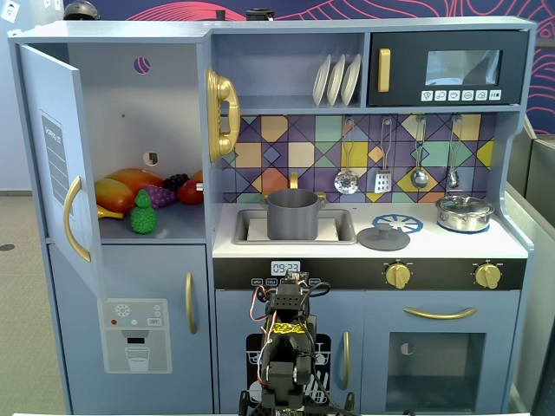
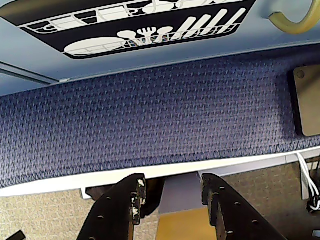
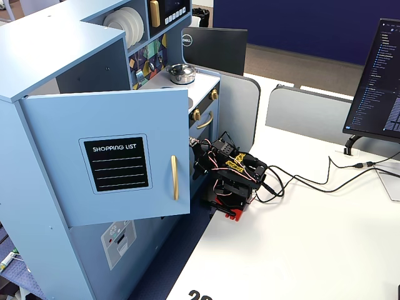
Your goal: Pick up the green pineapple from the left cabinet and place it in the gray recipient
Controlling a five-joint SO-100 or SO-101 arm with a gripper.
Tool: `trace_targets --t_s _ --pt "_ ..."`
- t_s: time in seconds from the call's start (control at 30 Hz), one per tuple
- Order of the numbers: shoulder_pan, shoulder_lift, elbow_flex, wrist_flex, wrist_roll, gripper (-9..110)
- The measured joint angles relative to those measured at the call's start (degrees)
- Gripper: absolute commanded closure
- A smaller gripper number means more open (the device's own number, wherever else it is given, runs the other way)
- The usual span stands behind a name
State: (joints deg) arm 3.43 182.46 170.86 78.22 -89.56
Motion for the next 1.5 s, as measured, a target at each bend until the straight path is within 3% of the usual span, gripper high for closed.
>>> trace_targets --t_s 0.57,0.8,0.9,1.07,1.27,1.5 --pt "-0.09 0.0 0.0 0.0 0.53 96" --pt "-0.7 0.0 0.0 0.0 0.53 101" --pt "-8.35 -0.09 0.62 -1.76 1.32 101" --pt "-26.98 -0.62 1.49 -21.97 7.03 99" --pt "-51.06 -8.79 -7.38 -52.65 1.41 91" --pt "-57.39 -24.35 -23.91 -66.36 -4.22 78"
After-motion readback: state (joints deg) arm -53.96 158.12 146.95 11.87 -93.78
